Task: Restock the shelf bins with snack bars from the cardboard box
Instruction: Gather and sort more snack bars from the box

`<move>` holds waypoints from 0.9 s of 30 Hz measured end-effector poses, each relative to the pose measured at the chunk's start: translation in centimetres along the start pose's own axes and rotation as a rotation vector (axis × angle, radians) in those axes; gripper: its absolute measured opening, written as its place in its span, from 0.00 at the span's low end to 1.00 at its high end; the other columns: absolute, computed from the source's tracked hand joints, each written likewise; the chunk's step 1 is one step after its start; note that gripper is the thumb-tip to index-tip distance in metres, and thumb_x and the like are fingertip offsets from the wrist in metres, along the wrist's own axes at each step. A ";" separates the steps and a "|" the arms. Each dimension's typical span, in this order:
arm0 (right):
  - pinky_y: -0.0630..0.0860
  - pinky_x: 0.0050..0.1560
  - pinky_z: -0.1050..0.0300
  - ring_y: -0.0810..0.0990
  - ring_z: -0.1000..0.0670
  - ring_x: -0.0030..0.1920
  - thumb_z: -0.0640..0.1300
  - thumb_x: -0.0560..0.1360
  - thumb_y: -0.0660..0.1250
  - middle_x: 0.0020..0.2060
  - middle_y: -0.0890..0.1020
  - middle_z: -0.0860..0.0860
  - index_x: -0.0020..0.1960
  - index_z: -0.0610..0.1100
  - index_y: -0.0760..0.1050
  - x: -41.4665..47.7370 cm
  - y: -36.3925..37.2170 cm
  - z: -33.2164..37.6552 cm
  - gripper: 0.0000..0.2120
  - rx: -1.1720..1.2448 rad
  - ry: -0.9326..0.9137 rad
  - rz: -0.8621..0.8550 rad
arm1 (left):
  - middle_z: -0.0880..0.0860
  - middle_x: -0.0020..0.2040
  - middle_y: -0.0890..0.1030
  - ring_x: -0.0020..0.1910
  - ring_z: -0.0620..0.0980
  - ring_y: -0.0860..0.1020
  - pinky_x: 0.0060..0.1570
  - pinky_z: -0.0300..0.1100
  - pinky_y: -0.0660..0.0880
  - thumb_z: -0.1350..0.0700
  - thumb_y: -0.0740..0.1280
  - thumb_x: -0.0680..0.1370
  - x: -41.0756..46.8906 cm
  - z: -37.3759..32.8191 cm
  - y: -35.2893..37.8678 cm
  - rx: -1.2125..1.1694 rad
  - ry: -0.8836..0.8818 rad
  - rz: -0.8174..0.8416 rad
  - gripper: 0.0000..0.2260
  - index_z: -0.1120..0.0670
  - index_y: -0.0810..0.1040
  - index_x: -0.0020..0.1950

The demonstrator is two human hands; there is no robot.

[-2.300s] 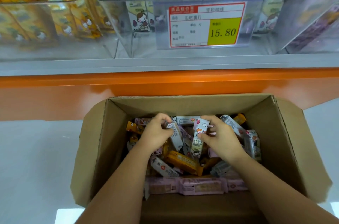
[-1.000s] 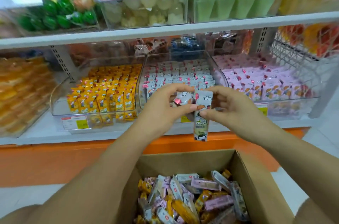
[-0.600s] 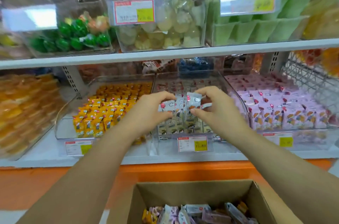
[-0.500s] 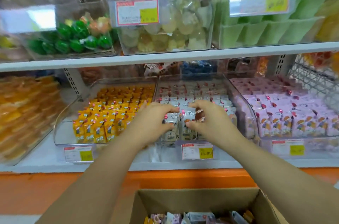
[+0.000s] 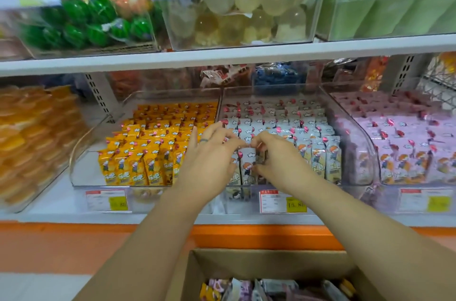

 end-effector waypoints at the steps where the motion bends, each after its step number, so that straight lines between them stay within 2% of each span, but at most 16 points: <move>1: 0.68 0.46 0.62 0.75 0.50 0.48 0.38 0.73 0.70 0.51 0.75 0.49 0.63 0.46 0.70 -0.1 0.1 -0.1 0.20 0.010 0.004 0.022 | 0.43 0.70 0.65 0.75 0.46 0.50 0.74 0.54 0.42 0.50 0.65 0.78 -0.3 0.2 -0.1 -0.043 -0.010 -0.014 0.21 0.41 0.67 0.71; 3: 0.71 0.48 0.61 0.77 0.49 0.48 0.40 0.75 0.68 0.54 0.78 0.48 0.68 0.47 0.68 -0.3 0.3 -0.2 0.23 0.028 0.008 0.075 | 0.44 0.69 0.67 0.75 0.46 0.53 0.74 0.50 0.46 0.51 0.65 0.78 -1.1 0.5 -0.6 -0.136 -0.025 -0.066 0.19 0.43 0.70 0.69; 5: 0.72 0.53 0.59 0.79 0.47 0.54 0.42 0.76 0.67 0.61 0.78 0.47 0.73 0.48 0.63 -0.6 0.2 -0.4 0.28 0.028 0.015 0.105 | 0.45 0.67 0.70 0.72 0.47 0.59 0.72 0.45 0.52 0.53 0.66 0.77 -2.1 0.5 -1.3 -0.227 -0.040 -0.137 0.18 0.46 0.73 0.67; 7: 0.73 0.58 0.55 0.77 0.47 0.60 0.45 0.77 0.66 0.65 0.75 0.47 0.75 0.50 0.59 -1.3 -0.2 -0.3 0.30 -0.012 0.011 0.110 | 0.46 0.64 0.73 0.68 0.46 0.63 0.69 0.43 0.57 0.55 0.67 0.77 -3.2 0.2 -2.2 -0.280 -0.055 -0.203 0.16 0.48 0.76 0.64; 9: 0.73 0.61 0.52 0.76 0.48 0.61 0.46 0.77 0.65 0.66 0.75 0.49 0.75 0.50 0.60 -2.3 -0.9 -0.1 0.28 -0.039 -0.019 0.084 | 0.46 0.62 0.74 0.66 0.46 0.65 0.67 0.44 0.60 0.56 0.66 0.77 -4.5 -0.3 -2.7 -0.315 -0.070 -0.228 0.14 0.48 0.77 0.63; 13: 0.68 0.64 0.55 0.74 0.50 0.63 0.41 0.77 0.65 0.63 0.77 0.50 0.68 0.46 0.71 -6.1 -2.8 0.7 0.19 -0.034 -0.186 -0.101 | 0.47 0.57 0.76 0.59 0.47 0.73 0.59 0.45 0.71 0.59 0.66 0.77 -6.8 -1.8 -2.7 -0.442 -0.079 -0.312 0.11 0.50 0.79 0.58; 17: 0.71 0.55 0.58 0.76 0.50 0.52 0.35 0.74 0.67 0.49 0.81 0.49 0.55 0.42 0.78 -11.4 -3.3 0.4 0.11 -0.075 -0.349 -0.293 | 0.45 0.50 0.78 0.49 0.41 0.75 0.48 0.33 0.71 0.62 0.65 0.77 -9.3 -3.6 -1.1 -0.619 -0.106 -0.378 0.10 0.53 0.79 0.57; 21: 0.71 0.50 0.60 0.76 0.51 0.47 0.37 0.72 0.63 0.44 0.81 0.49 0.50 0.42 0.79 -15.5 -1.0 -3.0 0.09 -0.094 -0.324 -0.315 | 0.40 0.47 0.76 0.47 0.39 0.75 0.46 0.26 0.69 0.62 0.64 0.78 -12.4 -4.4 4.5 -0.817 -0.305 -0.269 0.10 0.51 0.78 0.56; 24: 0.70 0.50 0.60 0.78 0.48 0.47 0.36 0.71 0.65 0.45 0.81 0.50 0.51 0.44 0.79 -17.9 2.4 -7.3 0.10 -0.113 -0.194 -0.205 | 0.43 0.48 0.78 0.49 0.41 0.77 0.46 0.24 0.69 0.62 0.63 0.79 -15.6 -4.1 10.6 -0.905 -0.482 -0.129 0.09 0.51 0.78 0.56; 27: 0.71 0.52 0.59 0.78 0.48 0.52 0.36 0.73 0.67 0.50 0.80 0.50 0.56 0.46 0.78 -19.9 5.9 -12.1 0.13 -0.113 -0.007 -0.041 | 0.46 0.48 0.78 0.46 0.40 0.75 0.48 0.24 0.67 0.63 0.63 0.79 -17.7 -3.1 15.5 -0.861 -0.581 0.011 0.10 0.55 0.78 0.57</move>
Point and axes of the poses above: each hand's wrist, its own x-axis towards the middle knuckle, its own y-axis out of the palm, z = x × y, the point moved 7 cm from there along x, towards the middle knuckle
